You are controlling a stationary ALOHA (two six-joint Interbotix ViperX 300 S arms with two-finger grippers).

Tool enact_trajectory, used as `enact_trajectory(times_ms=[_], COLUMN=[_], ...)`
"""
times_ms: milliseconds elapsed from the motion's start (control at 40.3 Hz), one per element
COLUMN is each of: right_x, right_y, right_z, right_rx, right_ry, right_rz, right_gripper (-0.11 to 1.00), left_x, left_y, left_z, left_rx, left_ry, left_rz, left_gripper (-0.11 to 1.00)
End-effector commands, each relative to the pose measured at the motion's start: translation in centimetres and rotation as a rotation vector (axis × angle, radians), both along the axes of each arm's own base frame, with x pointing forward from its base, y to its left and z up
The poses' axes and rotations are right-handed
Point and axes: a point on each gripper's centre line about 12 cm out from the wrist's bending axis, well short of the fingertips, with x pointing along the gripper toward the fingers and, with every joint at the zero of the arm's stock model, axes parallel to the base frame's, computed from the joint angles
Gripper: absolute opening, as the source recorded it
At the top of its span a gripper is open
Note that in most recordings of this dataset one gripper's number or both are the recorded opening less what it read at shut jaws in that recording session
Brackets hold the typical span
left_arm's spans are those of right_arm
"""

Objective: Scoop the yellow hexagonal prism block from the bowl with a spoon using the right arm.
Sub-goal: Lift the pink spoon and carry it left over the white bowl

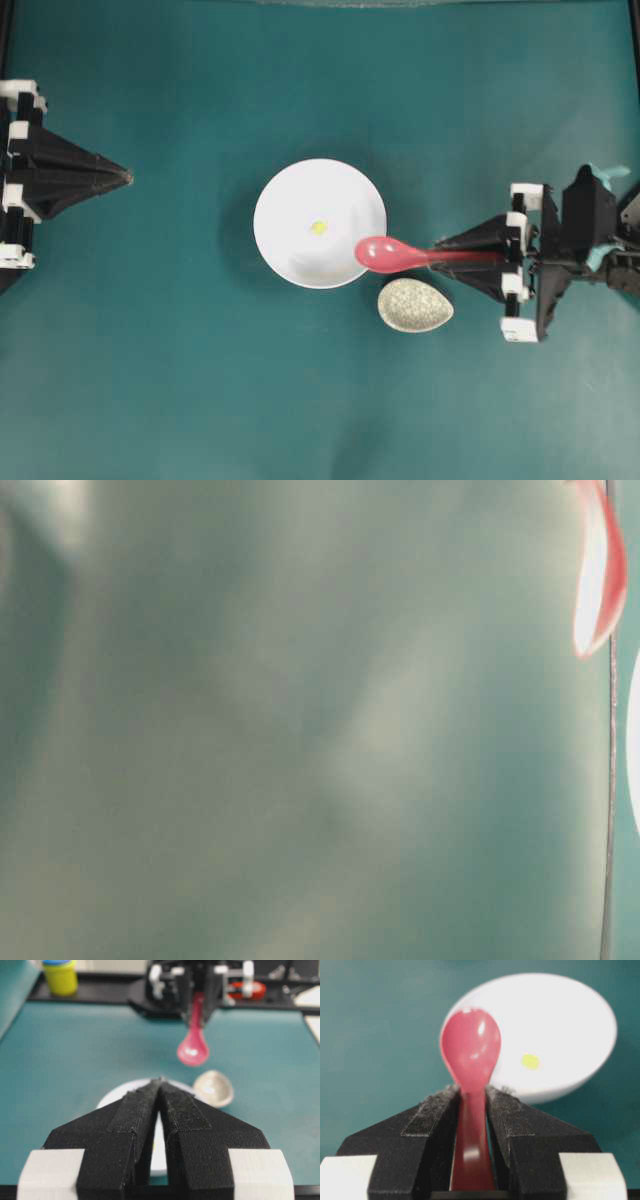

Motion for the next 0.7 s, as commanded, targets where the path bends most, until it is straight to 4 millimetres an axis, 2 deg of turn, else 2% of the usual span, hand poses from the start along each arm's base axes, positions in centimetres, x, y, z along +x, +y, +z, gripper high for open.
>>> enact_trajectory(times_ms=[0,248,670], right_x=[1.4,3.5,5.1], right_y=[-0.6,-2.7,-5.0], right_z=[2.1,3.5,4.3], right_rx=[0.023,0.072,0.189], right_ry=[0.011,0.116,0.246], right_rz=[0.021,0.034,0.056], right_gripper=[0.24,0.24,0.24], left_x=[0.2,0.2,0.2], left_y=[0.0,0.0,0.0], left_z=[0.9,1.0,1.0], left_rx=[0.012,0.012,0.012], left_ry=[-0.027,-0.038,-0.032], left_rz=[0.001,0.001,0.001], left_gripper=[0.05,0.05,0.05])
